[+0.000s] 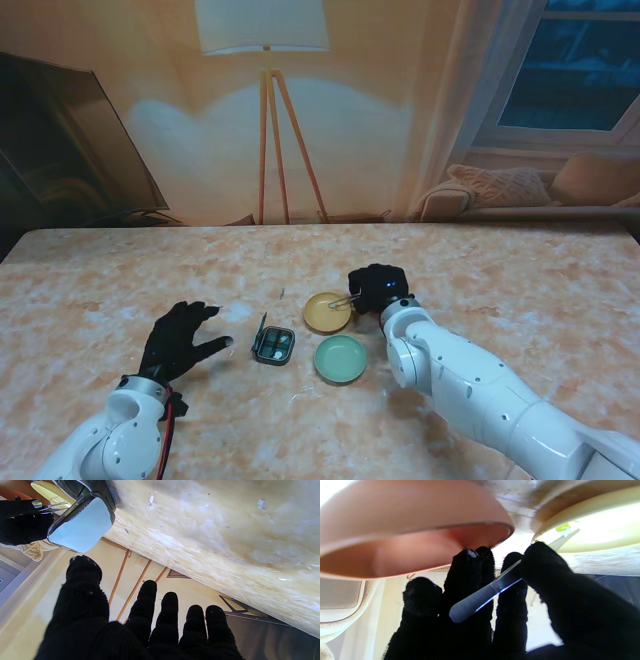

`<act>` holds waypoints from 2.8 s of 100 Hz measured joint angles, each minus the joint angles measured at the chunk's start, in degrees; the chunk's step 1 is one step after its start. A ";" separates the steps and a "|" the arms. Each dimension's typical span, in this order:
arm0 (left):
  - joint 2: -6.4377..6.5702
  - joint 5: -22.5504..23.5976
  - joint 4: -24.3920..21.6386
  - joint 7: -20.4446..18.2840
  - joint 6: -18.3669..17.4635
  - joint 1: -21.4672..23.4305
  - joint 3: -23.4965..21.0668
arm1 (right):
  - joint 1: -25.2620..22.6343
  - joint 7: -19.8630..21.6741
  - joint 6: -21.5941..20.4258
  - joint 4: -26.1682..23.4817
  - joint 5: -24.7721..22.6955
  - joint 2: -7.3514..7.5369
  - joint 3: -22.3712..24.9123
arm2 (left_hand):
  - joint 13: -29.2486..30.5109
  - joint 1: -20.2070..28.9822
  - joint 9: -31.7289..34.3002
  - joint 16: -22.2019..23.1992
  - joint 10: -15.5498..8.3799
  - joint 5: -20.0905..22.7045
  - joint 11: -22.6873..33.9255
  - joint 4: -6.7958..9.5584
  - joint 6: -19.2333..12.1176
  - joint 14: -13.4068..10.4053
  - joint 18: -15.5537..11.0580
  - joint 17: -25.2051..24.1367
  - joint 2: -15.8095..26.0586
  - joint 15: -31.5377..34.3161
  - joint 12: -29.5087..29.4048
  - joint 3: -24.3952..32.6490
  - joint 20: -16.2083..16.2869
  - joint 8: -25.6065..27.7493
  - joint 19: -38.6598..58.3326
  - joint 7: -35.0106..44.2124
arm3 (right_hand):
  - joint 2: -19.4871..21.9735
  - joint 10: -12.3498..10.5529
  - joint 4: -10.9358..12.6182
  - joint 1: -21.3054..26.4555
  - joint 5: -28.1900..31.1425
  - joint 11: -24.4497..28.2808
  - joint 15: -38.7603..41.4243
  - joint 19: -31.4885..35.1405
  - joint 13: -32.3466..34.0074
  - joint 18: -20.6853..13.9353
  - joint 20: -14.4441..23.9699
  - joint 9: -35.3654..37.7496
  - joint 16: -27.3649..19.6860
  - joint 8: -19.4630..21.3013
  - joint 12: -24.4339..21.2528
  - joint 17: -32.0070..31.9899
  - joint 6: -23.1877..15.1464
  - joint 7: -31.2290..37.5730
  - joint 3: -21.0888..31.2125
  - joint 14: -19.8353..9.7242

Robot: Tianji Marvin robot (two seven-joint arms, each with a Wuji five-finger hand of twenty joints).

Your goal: Refill the pill box with tweezers

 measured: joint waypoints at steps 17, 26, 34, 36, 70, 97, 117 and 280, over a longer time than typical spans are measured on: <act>0.00 0.01 0.21 0.00 -0.16 -0.10 0.08 | -0.04 0.34 0.06 -0.67 -0.54 0.32 0.44 | 0.07 0.45 0.02 0.00 -0.02 0.02 0.00 0.00 0.00 0.00 0.00 0.00 0.00 1.16 0.00 -0.07 0.53 0.00 0.12 0.00 | 0.00 0.00 0.00 0.00 0.00 0.00 0.00 0.00 -0.01 0.00 -0.01 0.00 0.00 0.00 0.00 0.00 0.00 0.00 -0.01 0.00; 0.00 0.06 0.37 0.00 -0.34 -0.16 0.10 | -0.04 0.52 0.07 -0.89 -0.70 0.48 0.48 | 0.07 0.45 0.05 0.00 -0.04 0.03 0.12 0.00 0.00 0.00 0.00 0.00 0.00 1.16 0.00 -0.07 0.58 0.00 0.59 0.00 | 0.00 0.00 0.00 0.00 0.00 0.00 0.00 0.00 -0.01 0.00 -0.01 0.00 0.00 0.00 0.00 0.00 0.00 0.00 -0.01 0.00; 0.00 0.12 0.52 0.02 -0.48 -0.23 0.14 | 0.03 0.78 0.08 -0.92 -0.88 0.59 0.37 | 0.08 0.45 0.75 0.00 -0.11 0.05 0.95 0.00 -0.01 0.00 0.00 0.00 0.00 1.20 0.02 -0.07 0.59 0.00 0.72 0.00 | 0.00 0.00 0.00 0.00 0.00 0.00 0.00 0.00 -0.01 0.00 -0.01 0.00 0.00 0.01 0.00 -0.01 0.00 0.00 -0.01 0.00; 0.00 0.12 0.55 0.05 -0.51 -0.25 0.15 | 0.05 0.80 0.09 -0.92 -0.89 0.61 0.33 | 0.08 0.45 0.75 0.00 -0.11 0.05 0.95 0.00 -0.01 0.00 0.00 0.00 0.00 1.21 0.04 -0.07 0.59 0.00 0.72 0.00 | 0.00 0.00 0.00 0.00 0.00 0.00 0.00 0.00 -0.01 0.00 -0.01 0.00 0.00 0.01 0.00 -0.01 0.00 0.00 -0.01 0.00; 0.02 0.17 0.74 0.13 -0.60 -0.37 0.23 | 0.86 0.70 0.36 0.26 -0.37 0.29 -0.85 | 0.09 0.98 0.76 0.00 -0.12 0.07 0.95 0.00 -0.02 0.00 0.00 0.01 0.00 1.21 0.08 -0.07 0.63 0.00 1.10 0.01 | 0.01 0.00 0.00 0.00 0.00 0.00 0.00 0.00 -0.01 0.00 -0.07 0.00 0.00 0.01 0.00 -0.01 0.01 0.00 -0.01 0.00; 0.01 0.32 0.88 0.56 -0.73 -0.37 0.23 | 1.61 1.97 0.89 0.27 -0.48 0.25 -1.96 | 0.10 0.98 0.76 0.00 -0.13 0.71 0.95 0.00 -0.05 -0.01 0.00 0.01 0.01 1.21 0.09 -0.07 0.65 0.00 1.21 0.04 | 0.02 0.00 0.00 0.00 0.00 0.00 0.02 0.00 -0.01 0.00 -0.07 0.00 0.00 0.01 0.00 -0.01 0.02 0.00 -0.01 0.00; -0.01 0.39 0.93 0.78 -0.84 -0.36 0.21 | 1.94 2.04 1.02 0.67 -0.40 0.07 -2.51 | 0.68 0.98 0.78 0.00 -0.13 0.71 0.95 0.00 -0.06 -0.01 0.00 0.02 0.01 1.42 0.10 -0.07 0.66 -0.01 1.26 0.04 | 0.03 0.00 0.00 0.00 1.04 0.84 0.85 0.79 0.53 0.00 -0.07 0.14 0.00 0.01 0.00 0.58 0.02 0.00 -0.15 0.00; 0.07 1.20 0.67 0.42 -0.84 -0.04 -0.05 | -5.59 4.66 -4.80 -17.16 -10.05 5.56 5.55 | 0.68 0.98 0.79 0.00 -0.13 0.71 0.92 0.00 -0.06 -0.02 0.00 0.03 0.01 1.43 0.11 -0.07 0.68 -0.62 1.26 0.04 | -2.86 -0.97 0.00 -2.96 4.48 4.85 4.48 4.52 3.40 0.02 0.04 3.14 2.17 0.79 -0.06 2.56 -0.86 0.00 2.55 -0.31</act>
